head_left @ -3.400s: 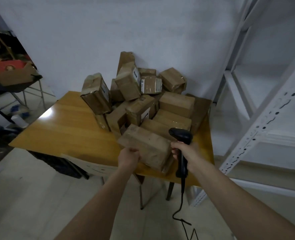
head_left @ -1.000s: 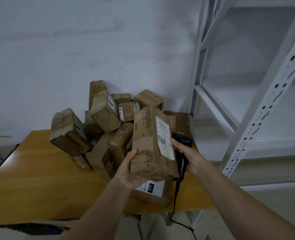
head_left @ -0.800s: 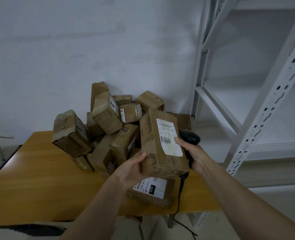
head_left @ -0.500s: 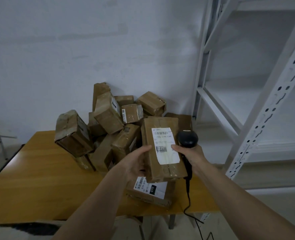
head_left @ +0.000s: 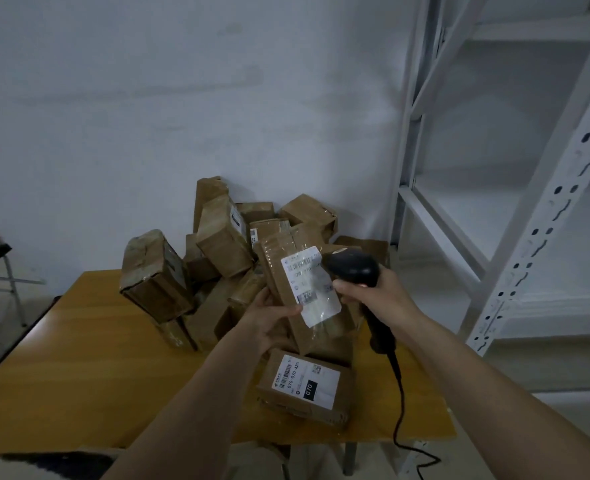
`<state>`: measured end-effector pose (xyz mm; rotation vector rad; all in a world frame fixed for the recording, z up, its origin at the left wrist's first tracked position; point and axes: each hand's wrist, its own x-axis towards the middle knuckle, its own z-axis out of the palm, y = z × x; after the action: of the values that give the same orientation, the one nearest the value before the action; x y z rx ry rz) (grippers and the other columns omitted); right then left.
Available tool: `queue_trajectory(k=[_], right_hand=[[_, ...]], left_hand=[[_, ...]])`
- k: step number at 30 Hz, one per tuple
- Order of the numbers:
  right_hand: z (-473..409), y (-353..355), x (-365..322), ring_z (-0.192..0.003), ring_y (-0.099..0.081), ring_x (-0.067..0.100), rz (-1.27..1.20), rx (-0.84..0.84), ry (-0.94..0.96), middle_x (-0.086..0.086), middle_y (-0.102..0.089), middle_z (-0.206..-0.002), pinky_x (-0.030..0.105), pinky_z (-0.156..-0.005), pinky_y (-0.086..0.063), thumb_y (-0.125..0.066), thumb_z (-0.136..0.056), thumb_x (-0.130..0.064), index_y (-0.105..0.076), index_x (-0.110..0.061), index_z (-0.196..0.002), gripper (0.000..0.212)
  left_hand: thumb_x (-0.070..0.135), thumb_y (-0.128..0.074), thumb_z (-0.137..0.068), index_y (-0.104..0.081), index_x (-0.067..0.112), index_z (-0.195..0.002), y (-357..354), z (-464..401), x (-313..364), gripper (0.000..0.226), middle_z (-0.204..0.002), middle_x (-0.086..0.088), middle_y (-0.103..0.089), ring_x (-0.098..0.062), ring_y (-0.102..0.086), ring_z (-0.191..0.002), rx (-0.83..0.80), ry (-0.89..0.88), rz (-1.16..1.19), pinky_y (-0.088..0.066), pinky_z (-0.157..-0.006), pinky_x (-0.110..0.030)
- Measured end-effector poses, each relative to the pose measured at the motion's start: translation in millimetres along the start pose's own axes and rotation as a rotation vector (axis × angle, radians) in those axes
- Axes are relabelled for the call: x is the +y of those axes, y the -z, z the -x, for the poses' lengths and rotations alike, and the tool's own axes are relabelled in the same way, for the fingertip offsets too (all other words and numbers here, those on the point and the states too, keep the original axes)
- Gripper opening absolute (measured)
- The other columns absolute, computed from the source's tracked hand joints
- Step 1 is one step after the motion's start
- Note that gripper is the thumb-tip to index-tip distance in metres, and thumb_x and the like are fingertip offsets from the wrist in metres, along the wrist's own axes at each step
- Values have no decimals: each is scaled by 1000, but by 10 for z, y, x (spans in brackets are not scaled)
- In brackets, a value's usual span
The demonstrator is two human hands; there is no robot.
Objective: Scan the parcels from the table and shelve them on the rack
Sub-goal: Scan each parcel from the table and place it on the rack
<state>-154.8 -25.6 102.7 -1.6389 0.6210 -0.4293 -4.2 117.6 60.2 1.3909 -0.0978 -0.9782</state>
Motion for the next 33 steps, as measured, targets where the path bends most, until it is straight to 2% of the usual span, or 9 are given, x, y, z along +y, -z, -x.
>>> queue_trajectory(k=[2, 4, 6, 9, 17, 24, 28, 30, 33], right_hand=[[86, -47, -73, -62, -64, 14, -20, -35, 57, 4, -69, -76, 21, -56, -53, -75, -82, -23, -65, -14, -102, 24], [152, -93, -91, -50, -58, 7, -24, -15, 70, -4, -64, -59, 18, -49, -47, -75, -81, -22, -67, -14, -89, 14], [183, -121, -71, -47, -55, 3, -22, 12, 62, -8, -62, -52, 17, -47, -44, -76, -81, -21, -68, -16, -87, 11], [221, -120, -57, -52, -55, 8, -18, 60, 37, -3, -63, -60, 17, -49, -44, -74, -83, -22, -69, -14, -90, 12], [263, -70, -40, -53, -56, 6, 6, 77, 55, 0, -62, -64, 17, -51, -46, -71, -85, -25, -68, -12, -89, 14], [297, -71, -35, -57, -56, 9, 9, 55, 41, 0, -61, -64, 18, -54, -47, -71, -85, -25, -67, -15, -90, 11], [331, -47, -46, -56, -56, 10, -55, 76, 20, -1, -60, -61, 21, -57, -48, -71, -85, -25, -66, -14, -85, 12], [360, -14, -62, -58, -58, 11, -97, 99, 21, 3, -63, -65, 22, -60, -49, -71, -84, -25, -67, -12, -84, 13], [411, 54, -71, -62, -60, 13, -143, 179, 37, 3, -66, -71, 24, -64, -51, -74, -81, -26, -70, -14, -91, 16]], left_hand=[[0, -91, -49, -47, 18, -135, -25, 14, 78, 99, -117, -10, -67, -35, -62, -109, 27, -43, 12, -49, -86, -66], [-6, -81, -65, -48, 21, -131, -45, 33, 150, 80, -115, -8, -65, -34, -60, -109, 48, -72, 18, -47, -91, -66], [-7, -81, -65, -39, 23, -143, -59, 41, 211, 93, -124, -7, -61, -35, -56, -116, 55, -94, 22, -45, -93, -67], [-8, -80, -67, -26, 24, -151, -70, 11, 251, 104, -139, -9, -53, -36, -49, -127, 73, -122, 10, -40, -101, -65], [-6, -78, -72, -28, 23, -150, -76, -70, 218, 97, -143, -10, -47, -37, -42, -133, 98, -147, -47, -39, -104, -61], [-9, -75, -73, -32, 23, -148, -117, -64, 161, 92, -129, -9, -58, -35, -52, -122, 96, -165, -22, -47, -96, -59], [-8, -76, -71, -36, 22, -144, -136, -29, 143, 88, -109, -4, -66, -25, -63, -101, 35, -162, -51, -54, -83, -49], [-1, -85, -60, -34, 18, -147, -155, -13, 146, 102, -113, -7, -69, -26, -65, -103, -30, -143, -82, -52, -91, -53], [16, -97, -40, -34, 25, -147, -208, -24, 151, 126, -124, -8, -65, -29, -64, -110, -131, -111, -160, -50, -96, -55]])
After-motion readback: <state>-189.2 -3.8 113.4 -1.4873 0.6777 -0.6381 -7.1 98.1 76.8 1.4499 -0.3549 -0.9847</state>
